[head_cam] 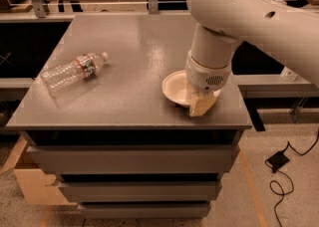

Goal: Move paper bowl near water bottle

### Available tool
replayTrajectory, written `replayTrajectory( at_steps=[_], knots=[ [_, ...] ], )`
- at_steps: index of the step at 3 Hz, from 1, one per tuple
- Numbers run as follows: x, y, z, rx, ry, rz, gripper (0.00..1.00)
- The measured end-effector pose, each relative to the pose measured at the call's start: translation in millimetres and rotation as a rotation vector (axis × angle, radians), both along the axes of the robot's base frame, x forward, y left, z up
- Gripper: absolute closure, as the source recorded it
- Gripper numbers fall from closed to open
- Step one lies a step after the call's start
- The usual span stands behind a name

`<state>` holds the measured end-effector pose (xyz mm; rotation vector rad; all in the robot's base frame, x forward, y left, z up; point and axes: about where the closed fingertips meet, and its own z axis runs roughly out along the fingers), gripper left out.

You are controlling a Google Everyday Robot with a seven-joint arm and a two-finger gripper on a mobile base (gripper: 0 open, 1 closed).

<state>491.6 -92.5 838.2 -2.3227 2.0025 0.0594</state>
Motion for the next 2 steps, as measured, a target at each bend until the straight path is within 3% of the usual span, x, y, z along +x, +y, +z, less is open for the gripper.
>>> replayTrajectory(
  at_steps=[1,2],
  knots=[
    [2,-1,11,-0.003,-0.016,0.02,1.0],
    [12,-9,37,-0.004,-0.078,0.013,1.0]
  ],
)
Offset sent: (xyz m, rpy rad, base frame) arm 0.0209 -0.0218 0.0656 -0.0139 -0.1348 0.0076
